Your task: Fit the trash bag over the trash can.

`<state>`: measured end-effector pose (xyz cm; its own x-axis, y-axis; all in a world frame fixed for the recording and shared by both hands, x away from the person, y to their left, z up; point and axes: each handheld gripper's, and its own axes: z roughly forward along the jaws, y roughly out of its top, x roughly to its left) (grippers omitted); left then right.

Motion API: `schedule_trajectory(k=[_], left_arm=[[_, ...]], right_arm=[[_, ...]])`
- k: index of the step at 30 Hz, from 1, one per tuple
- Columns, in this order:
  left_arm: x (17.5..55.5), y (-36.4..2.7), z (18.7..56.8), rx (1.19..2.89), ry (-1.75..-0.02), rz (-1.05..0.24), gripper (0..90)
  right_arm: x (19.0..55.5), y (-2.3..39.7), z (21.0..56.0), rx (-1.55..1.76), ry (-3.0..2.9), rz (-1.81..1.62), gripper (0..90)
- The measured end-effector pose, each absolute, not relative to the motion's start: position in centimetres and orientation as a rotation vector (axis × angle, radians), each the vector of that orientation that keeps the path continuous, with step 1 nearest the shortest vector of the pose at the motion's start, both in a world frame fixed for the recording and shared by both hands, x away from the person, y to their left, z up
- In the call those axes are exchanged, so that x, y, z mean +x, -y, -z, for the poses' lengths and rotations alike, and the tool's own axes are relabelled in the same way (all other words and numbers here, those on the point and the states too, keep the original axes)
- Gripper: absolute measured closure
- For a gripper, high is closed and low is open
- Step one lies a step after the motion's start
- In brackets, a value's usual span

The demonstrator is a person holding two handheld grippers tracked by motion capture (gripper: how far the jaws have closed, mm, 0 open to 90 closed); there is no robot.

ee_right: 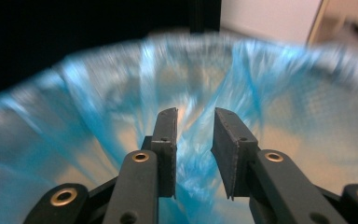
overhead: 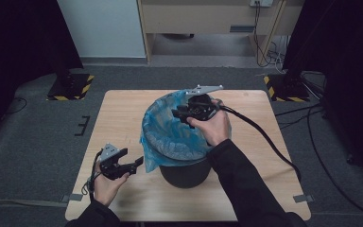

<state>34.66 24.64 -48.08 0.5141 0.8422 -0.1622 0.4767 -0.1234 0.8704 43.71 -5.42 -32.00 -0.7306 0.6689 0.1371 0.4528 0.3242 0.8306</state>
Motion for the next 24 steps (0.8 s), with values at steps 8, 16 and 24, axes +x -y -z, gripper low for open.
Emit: schedule_trajectory(k=[8, 16, 24], left_arm=[[34.7, -24.7, 48.1, 1.768, -1.109, -0.463, 19.8], [34.7, -24.7, 48.1, 1.77, -1.11, -0.462, 19.8], [34.7, -24.6, 48.1, 1.771, -1.113, -0.46, 19.6]], right_arm=[[44.5, 4.7, 33.6, 1.01, -2.473, -1.261, 28.2], [44.0, 5.3, 32.2, 0.954, -2.295, -1.425, 19.2], [42.8, 6.8, 29.8, 0.886, -2.097, -1.644, 17.4]])
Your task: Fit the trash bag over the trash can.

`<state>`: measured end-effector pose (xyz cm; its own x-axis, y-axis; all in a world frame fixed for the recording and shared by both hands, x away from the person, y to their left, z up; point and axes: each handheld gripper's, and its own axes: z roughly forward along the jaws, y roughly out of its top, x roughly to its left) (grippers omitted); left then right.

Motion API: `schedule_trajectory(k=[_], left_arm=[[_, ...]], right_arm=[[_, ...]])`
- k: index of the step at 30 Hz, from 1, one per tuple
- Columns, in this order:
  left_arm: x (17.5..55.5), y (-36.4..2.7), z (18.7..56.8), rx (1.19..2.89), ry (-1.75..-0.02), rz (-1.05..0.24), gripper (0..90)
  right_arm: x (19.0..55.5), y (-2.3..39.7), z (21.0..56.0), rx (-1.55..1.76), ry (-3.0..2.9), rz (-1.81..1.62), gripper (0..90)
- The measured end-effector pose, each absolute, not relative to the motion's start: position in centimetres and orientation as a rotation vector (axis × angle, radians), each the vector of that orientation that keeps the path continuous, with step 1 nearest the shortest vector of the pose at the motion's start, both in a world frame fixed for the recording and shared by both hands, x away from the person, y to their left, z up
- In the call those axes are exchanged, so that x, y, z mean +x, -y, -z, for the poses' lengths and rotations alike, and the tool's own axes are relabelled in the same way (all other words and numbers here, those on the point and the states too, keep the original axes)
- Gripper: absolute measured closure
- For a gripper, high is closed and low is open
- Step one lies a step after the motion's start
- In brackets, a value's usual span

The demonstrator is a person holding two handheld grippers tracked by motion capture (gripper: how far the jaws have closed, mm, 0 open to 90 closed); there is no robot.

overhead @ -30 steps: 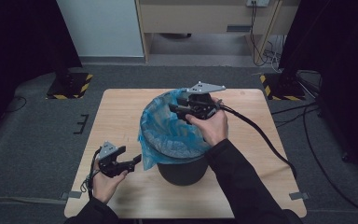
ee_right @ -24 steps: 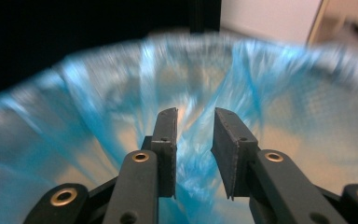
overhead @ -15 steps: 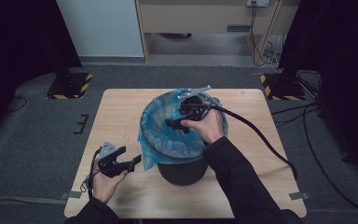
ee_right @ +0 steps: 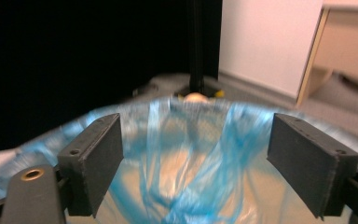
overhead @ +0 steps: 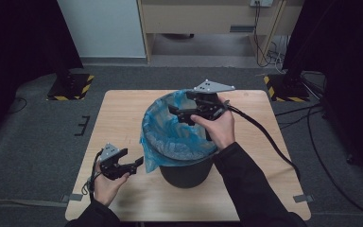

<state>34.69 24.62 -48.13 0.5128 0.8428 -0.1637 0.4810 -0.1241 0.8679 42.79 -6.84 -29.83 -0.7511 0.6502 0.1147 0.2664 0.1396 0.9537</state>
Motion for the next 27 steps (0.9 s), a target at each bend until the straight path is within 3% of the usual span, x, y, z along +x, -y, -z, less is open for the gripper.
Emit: schedule_trajectory(k=[9, 17, 21, 27], left_arm=[[34.7, -24.7, 48.2, 1.767, -1.118, -0.459, 19.5], [34.7, -24.9, 48.1, 1.759, -1.124, -0.463, 19.3], [34.7, -24.8, 48.1, 1.767, -1.124, -0.463, 19.9], [34.7, -24.9, 48.1, 1.778, -1.125, -0.462, 22.0]], right_arm=[[41.4, 9.4, 27.0, 0.84, -1.803, -1.836, 14.1], [40.2, 14.5, 25.3, 0.854, -1.57, -1.825, 10.9], [39.7, 17.6, 26.9, 0.933, -1.472, -1.798, 11.1], [39.1, 20.9, 32.0, 1.016, -1.498, -1.739, 12.1]])
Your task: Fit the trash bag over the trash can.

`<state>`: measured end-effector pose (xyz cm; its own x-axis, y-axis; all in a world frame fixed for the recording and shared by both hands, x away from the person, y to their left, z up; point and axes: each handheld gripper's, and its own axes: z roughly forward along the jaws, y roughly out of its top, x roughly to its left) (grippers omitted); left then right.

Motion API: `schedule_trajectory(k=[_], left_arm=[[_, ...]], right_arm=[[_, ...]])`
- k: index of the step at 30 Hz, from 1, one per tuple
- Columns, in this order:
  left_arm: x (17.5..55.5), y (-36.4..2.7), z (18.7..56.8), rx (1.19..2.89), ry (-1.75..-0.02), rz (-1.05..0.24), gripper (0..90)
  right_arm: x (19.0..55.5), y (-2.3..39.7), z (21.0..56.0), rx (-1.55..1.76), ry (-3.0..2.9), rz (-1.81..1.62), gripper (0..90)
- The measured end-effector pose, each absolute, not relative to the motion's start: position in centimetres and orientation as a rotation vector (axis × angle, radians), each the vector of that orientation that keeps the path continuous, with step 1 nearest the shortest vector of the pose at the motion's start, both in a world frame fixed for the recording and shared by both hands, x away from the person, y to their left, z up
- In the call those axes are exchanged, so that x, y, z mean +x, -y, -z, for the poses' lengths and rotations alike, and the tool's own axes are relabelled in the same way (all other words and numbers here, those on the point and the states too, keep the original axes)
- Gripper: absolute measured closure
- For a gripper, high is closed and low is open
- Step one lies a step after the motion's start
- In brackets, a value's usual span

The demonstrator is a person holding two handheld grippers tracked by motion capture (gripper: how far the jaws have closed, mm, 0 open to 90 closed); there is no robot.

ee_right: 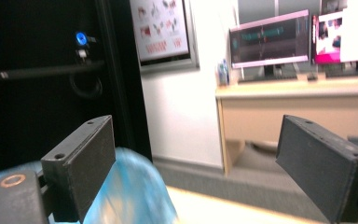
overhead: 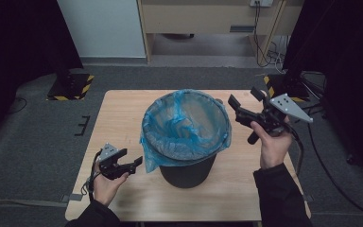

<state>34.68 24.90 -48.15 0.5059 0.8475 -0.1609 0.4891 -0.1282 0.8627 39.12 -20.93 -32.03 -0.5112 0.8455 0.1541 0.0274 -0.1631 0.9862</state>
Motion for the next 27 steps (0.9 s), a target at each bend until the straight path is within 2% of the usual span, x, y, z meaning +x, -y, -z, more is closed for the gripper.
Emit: schedule_trajectory(k=[9, 14, 18, 27], left_arm=[[34.8, -25.2, 48.0, 1.794, -1.115, -0.453, 29.1], [35.1, -25.9, 48.2, 1.785, -1.144, -0.456, 31.4], [35.5, -26.2, 48.7, 1.802, -1.183, -0.451, 33.1], [37.0, -27.3, 50.2, 1.88, -1.316, -0.468, 23.1]], right_arm=[[39.8, 24.3, 39.1, 1.162, -1.667, -1.58, 13.4], [40.5, 26.3, 43.9, 1.302, -1.769, -1.451, 13.3], [40.7, 28.3, 46.5, 1.406, -1.803, -1.341, 13.3], [41.0, 30.5, 49.8, 1.495, -1.938, -1.129, 12.5]])
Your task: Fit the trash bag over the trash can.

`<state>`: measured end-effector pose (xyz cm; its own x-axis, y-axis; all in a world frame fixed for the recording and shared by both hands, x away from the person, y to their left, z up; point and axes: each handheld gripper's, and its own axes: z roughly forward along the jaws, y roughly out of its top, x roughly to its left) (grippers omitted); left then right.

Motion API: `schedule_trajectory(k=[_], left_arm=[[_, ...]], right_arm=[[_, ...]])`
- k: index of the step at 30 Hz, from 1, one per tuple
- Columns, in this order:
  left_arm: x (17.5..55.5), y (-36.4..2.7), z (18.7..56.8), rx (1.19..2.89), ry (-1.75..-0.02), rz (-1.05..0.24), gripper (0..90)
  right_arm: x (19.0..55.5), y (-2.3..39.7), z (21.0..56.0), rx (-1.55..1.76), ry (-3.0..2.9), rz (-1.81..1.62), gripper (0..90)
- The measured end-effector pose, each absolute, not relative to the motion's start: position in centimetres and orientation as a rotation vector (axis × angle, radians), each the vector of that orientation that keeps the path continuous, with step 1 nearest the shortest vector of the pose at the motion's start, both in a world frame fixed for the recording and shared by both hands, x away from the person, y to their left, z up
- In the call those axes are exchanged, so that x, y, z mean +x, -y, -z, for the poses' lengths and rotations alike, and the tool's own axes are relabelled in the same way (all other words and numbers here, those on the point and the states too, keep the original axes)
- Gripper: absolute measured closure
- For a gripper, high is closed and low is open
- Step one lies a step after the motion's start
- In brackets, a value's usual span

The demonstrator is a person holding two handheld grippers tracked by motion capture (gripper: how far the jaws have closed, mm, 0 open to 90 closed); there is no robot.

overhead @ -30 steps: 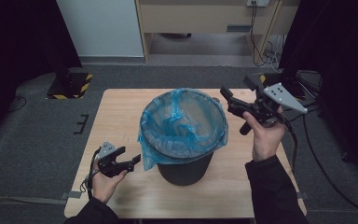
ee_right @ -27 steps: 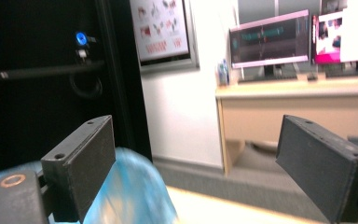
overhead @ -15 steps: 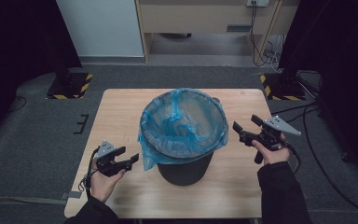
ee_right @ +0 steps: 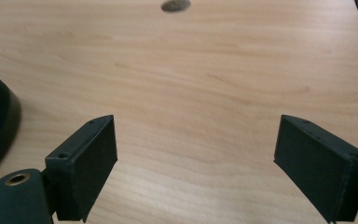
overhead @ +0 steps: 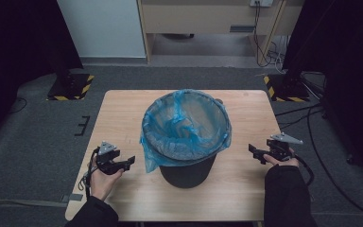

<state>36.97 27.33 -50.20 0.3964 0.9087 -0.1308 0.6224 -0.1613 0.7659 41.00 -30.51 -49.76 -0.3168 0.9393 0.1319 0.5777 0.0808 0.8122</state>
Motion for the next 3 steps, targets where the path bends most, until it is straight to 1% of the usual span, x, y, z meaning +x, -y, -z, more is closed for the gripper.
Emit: schedule_trajectory(k=[3], left_arm=[[37.27, -27.69, 50.68, 1.9, -1.36, -0.467, 21.1]], right_arm=[[41.14, 30.87, 50.34, 1.5, -1.966, -1.087, 12.2]])
